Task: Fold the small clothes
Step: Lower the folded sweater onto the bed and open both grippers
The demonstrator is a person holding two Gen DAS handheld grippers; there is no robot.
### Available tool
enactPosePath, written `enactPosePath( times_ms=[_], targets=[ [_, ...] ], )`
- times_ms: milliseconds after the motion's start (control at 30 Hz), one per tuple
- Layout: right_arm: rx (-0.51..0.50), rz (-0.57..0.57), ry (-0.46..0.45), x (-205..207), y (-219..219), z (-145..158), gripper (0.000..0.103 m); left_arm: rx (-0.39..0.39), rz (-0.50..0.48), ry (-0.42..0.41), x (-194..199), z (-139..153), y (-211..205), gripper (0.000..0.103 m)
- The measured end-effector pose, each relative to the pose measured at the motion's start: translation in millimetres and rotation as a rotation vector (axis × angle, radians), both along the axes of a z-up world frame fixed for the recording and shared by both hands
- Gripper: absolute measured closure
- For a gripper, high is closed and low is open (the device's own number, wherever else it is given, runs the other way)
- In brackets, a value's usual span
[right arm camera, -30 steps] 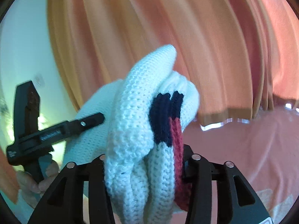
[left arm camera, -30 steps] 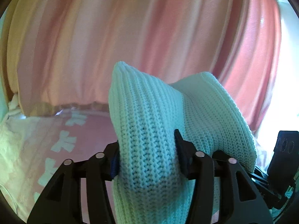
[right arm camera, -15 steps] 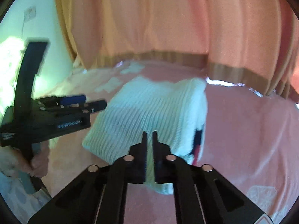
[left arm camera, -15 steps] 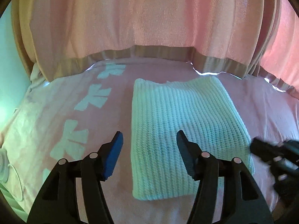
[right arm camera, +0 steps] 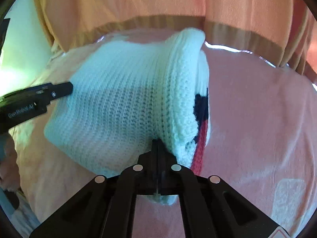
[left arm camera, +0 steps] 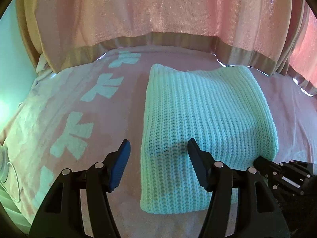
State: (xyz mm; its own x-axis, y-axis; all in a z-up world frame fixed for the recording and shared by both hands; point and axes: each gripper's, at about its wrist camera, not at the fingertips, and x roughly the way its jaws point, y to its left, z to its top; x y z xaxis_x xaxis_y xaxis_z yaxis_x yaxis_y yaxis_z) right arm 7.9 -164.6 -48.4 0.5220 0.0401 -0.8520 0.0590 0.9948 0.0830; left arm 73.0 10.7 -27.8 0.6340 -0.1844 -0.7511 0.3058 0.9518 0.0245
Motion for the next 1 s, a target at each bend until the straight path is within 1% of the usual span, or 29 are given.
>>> enactPosePath(
  times_ms=[100,200,333,433,500,567,600,667,700,733,800,933,967,1000],
  targets=[
    [0.035,0.007,-0.08,-13.9,5.4,32.0,0.103,-0.005,0.011,-0.023,-7.6,5.0,0.3,0.045],
    [0.043,-0.014,-0.132,-25.4,1.8,44.9,0.103,-0.004,0.025,-0.047,-17.4,8.6,1.8,0.045],
    [0.051,-0.045,-0.127,-32.4,-1.9,45.6,0.103,-0.006,0.038,-0.046,-30.0,8.3,3.2,0.044],
    [0.025,-0.065,-0.135,-37.7,-1.6,47.5,0.103,-0.017,0.049,-0.053,-39.7,8.6,4.2,0.044],
    [0.008,-0.068,-0.142,-42.6,0.6,47.3,0.102,-0.003,0.056,-0.069,-46.8,8.4,3.3,0.044],
    [-0.035,-0.075,-0.155,-51.4,6.2,47.4,0.098,0.002,0.063,-0.084,-52.2,8.9,3.8,0.036],
    [-0.056,-0.077,-0.159,-52.8,7.8,46.6,0.097,0.006,0.067,-0.1,-56.2,9.6,4.0,0.034],
    [-0.091,-0.084,-0.169,-59.1,11.8,45.8,0.096,0.022,0.071,-0.139,-63.9,11.8,2.4,0.026],
    [-0.099,-0.089,-0.173,-63.3,13.4,45.1,0.093,0.027,0.071,-0.152,-66.7,12.8,1.7,0.023],
    [-0.1,-0.094,-0.175,-65.8,13.5,44.8,0.086,0.028,0.071,-0.164,-69.3,13.7,1.3,0.021],
    [-0.097,-0.12,-0.177,-71.5,10.1,43.5,0.078,0.033,0.077,-0.188,-75.0,14.7,0.2,0.02],
    [-0.085,-0.172,-0.172,-79.6,-1.0,41.3,0.078,0.022,0.091,-0.178,-81.5,10.8,2.2,0.02],
    [-0.082,-0.184,-0.173,-81.3,-3.3,41.0,0.077,0.021,0.1,-0.173,-83.9,8.9,2.4,0.02],
    [-0.082,-0.198,-0.176,-83.8,-5.4,40.5,0.074,0.017,0.102,-0.173,-85.5,7.5,3.1,0.02]
  ],
)
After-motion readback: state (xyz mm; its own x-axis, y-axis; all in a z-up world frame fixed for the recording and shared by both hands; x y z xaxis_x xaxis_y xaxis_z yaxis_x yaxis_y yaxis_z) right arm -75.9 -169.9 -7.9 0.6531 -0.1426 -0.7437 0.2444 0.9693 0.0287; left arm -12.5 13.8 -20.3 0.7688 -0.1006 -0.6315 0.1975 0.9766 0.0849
